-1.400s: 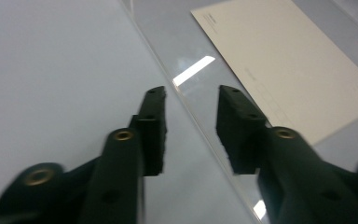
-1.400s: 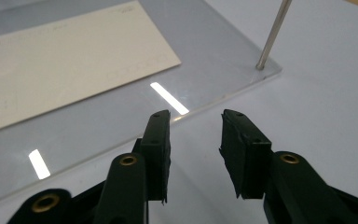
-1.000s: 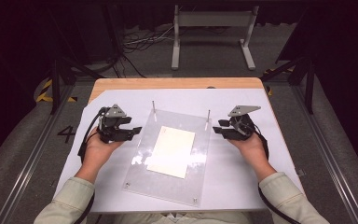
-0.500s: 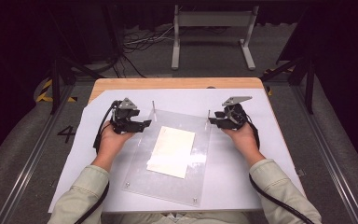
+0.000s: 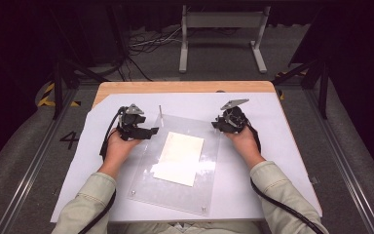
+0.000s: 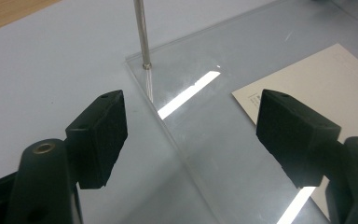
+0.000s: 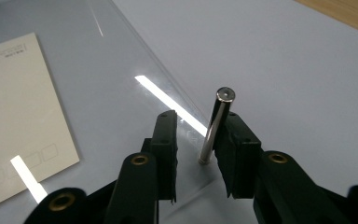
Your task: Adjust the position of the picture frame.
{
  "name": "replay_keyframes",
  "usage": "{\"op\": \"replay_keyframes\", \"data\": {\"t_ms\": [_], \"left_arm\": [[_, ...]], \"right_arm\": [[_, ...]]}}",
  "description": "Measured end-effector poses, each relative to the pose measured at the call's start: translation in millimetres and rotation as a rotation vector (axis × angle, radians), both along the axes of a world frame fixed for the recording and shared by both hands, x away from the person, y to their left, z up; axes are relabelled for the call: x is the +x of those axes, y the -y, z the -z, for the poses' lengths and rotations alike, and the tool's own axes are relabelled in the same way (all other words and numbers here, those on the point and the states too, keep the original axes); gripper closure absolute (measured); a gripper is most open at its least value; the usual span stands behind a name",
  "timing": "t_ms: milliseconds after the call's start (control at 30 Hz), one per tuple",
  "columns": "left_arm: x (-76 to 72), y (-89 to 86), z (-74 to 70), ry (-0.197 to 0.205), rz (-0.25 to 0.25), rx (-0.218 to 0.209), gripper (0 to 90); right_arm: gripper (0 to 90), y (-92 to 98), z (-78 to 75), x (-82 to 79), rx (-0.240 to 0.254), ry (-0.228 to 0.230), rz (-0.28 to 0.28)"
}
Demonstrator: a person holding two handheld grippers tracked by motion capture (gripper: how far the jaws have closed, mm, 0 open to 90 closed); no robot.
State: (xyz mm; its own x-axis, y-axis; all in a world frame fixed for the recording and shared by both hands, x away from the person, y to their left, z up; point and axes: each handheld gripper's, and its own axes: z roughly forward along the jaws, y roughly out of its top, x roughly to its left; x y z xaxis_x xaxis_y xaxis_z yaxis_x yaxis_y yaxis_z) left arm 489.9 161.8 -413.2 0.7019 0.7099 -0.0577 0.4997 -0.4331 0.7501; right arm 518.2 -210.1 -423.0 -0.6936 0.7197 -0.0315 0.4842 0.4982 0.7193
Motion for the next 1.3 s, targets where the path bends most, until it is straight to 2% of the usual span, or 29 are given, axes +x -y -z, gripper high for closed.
{"op": "replay_keyframes", "data": {"t_ms": [133,233,400,567,767,967,1167,1300], "left_arm": [[-0.3,-0.5,1.6,-0.014,-0.002,0.005,25.0],[-1.2,-2.3,3.5,-0.029,0.002,0.006,26.3],[-2.6,-7.7,3.5,-0.045,0.003,0.005,33.9],[0.3,-5.1,0.9,-0.054,-0.011,-0.006,35.4],[5.2,8.0,-2.1,-0.022,-0.010,0.023,32.3],[22.5,23.7,-6.5,0.001,-0.030,0.044,32.4],[38.1,41.8,-3.9,0.035,-0.024,0.065,31.8],[45.9,47.8,1.1,0.038,-0.011,0.076,32.6]], "right_arm": [[75.2,-3.3,1.9,3.4,-0.007,-0.006,0.023],[84.5,-2.9,1.6,4.5,-0.017,0.005,0.041],[85.2,-1.9,0.9,6.2,-0.012,-0.006,0.040],[85.4,-0.6,0.7,6.9,0.004,-0.017,0.043],[85.5,2.9,0.6,7.6,0.026,-0.035,0.024],[85.5,4.5,1.1,5.5,0.033,-0.035,0.009],[85.5,4.8,0.9,5.2,0.031,-0.035,0.003],[85.5,5.5,0.9,3.6,0.031,-0.035,0.000]]}}
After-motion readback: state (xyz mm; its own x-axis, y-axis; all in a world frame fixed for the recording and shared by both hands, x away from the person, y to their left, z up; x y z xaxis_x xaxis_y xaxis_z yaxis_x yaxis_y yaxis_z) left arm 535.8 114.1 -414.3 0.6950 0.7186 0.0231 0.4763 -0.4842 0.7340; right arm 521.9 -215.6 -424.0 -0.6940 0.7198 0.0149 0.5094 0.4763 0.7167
